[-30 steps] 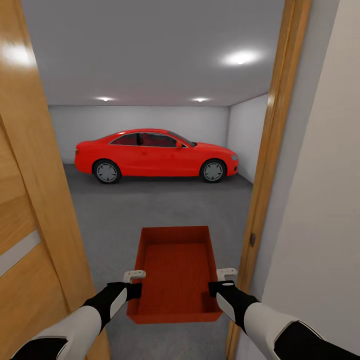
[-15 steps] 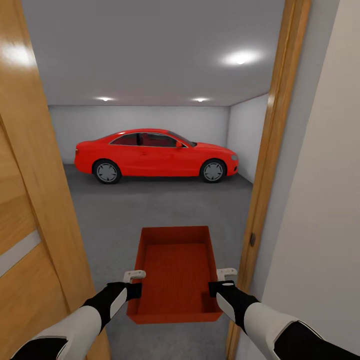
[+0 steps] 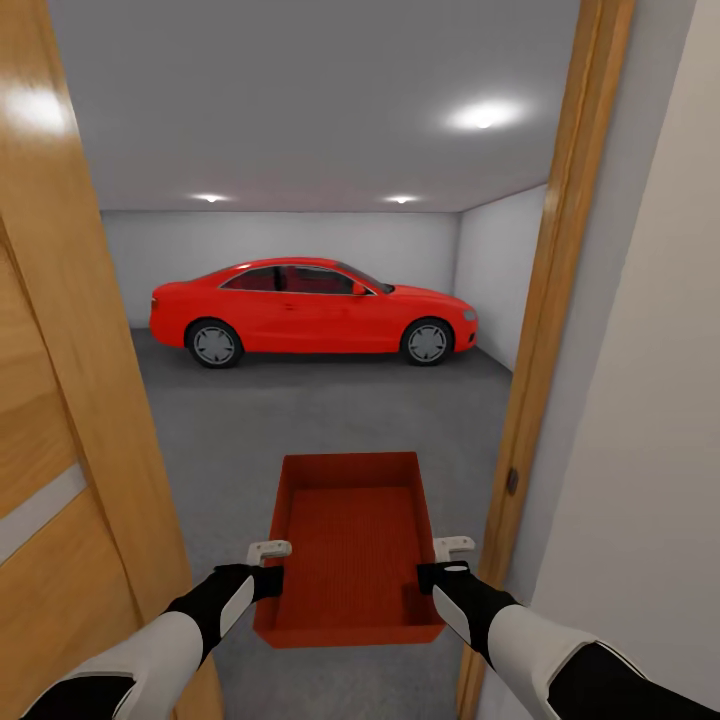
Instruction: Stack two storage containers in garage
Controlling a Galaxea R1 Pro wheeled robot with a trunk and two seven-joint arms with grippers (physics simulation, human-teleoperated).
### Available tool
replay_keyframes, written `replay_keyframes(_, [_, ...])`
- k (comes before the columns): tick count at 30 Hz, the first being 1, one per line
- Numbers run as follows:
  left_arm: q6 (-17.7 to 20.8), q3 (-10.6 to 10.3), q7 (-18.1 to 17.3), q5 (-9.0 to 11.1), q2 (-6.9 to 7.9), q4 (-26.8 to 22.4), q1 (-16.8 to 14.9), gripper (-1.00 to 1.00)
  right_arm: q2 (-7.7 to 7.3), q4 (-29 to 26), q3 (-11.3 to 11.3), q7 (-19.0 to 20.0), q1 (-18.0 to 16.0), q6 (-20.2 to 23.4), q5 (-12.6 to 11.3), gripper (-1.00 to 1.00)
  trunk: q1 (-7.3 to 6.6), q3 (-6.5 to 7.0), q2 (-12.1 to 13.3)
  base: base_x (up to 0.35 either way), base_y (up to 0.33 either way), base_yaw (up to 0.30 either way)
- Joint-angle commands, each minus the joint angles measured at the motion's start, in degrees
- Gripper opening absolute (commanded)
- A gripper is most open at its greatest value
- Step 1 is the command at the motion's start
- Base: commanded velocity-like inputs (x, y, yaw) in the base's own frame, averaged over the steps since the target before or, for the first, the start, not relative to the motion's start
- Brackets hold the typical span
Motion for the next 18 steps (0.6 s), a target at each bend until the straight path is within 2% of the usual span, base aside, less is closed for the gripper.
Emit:
replay_keyframes(1, [-1.1, -0.34, 0.46, -1.18, -0.03, -0.23, -0.01, -1.0, 0.07, -0.03, 2.25, 0.18, 0.03, 0.35, -2.01, -1.0, 0.02, -0.03, -0.05, 0.001, 0.002, 0.0])
replay_keyframes(18, [-1.1, -0.34, 0.46, -1.18, -0.03, -0.23, -0.01, -1.0, 0.07, -0.03, 2.25, 0.18, 0.03, 0.32, -2.02, -1.0, 0.02, -0.03, -0.05, 0.0, 0.0, 0.0])
